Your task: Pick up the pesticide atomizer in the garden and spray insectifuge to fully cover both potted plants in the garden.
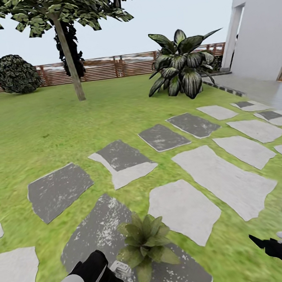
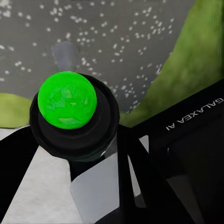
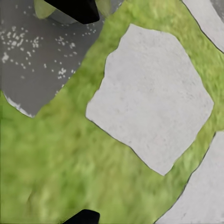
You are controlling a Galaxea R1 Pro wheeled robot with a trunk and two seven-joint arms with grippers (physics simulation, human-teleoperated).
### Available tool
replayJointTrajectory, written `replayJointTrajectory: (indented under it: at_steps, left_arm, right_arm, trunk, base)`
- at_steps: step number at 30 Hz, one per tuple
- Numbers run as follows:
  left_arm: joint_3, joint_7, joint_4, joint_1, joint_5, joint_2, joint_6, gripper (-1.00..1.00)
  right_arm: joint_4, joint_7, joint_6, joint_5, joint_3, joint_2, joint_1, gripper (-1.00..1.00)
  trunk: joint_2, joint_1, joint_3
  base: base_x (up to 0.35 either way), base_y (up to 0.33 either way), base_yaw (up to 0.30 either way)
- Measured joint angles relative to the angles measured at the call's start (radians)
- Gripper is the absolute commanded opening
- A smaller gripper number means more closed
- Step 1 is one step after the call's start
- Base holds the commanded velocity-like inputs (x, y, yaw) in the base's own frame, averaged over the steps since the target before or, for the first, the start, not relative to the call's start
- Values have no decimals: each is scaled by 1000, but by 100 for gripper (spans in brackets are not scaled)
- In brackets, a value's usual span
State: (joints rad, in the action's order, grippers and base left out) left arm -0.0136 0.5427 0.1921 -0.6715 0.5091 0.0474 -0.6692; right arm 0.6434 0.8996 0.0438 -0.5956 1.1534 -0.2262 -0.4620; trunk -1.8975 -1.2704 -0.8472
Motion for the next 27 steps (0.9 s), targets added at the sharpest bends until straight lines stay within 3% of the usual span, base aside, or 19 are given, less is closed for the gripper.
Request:
replayJointTrajectory:
  at_steps: [11, 20, 27]
  left_arm:
    - [-1, 2, -3, 0, 1, 0, -1, -100]
    - [-4, 6, -44, 0, 5, 0, -24, -100]
    - [-4, 6, -50, 0, 6, 0, -25, -100]
  right_arm:
    - [-1, -1, 0, 0, 0, 0, 0, 100]
    - [-1, 0, 0, 1, 0, -1, 0, 100]
    - [-1, 0, 0, 0, 0, -1, 0, 100]
  trunk:
    - [0, 0, 0]
    - [0, 0, 0]
    - [0, 0, 0]
  base:
    - [0, -80, 270]
    - [0, 0, 45]
    - [0, 0, 235]
